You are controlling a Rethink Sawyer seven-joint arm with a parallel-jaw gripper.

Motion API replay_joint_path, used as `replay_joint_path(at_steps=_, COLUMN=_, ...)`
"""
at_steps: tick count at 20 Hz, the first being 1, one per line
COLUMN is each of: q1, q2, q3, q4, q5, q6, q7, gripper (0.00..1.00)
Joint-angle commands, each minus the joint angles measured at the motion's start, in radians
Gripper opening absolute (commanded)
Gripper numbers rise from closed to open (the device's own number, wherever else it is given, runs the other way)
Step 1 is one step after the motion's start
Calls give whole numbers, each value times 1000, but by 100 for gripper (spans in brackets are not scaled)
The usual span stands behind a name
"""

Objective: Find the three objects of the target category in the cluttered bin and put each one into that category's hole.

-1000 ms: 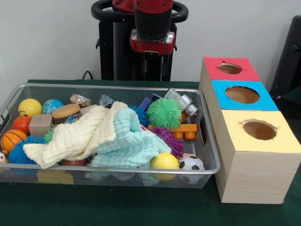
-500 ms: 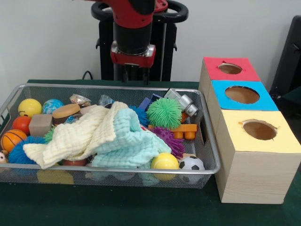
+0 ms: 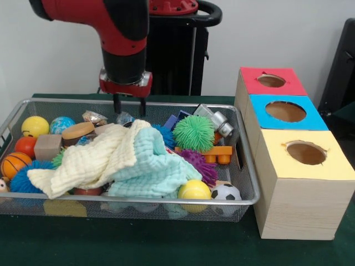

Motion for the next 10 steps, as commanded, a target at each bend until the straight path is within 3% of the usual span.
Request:
replay_joint_path(at_steps=1, q1=-25, q2=124, q3=122, q4=-220, q5=-119, q6=128, q7=-242, gripper=100)
replay_joint_path(at_steps=5, q1=-33, q2=157, q3=137, q4=-282, q5=-158, q6=150, q7=-259, gripper=100)
replay_joint_path(at_steps=10, q1=-9, q2=206, q3=140, q4=-325, q5=-196, q6=137, q7=-203, gripper=100)
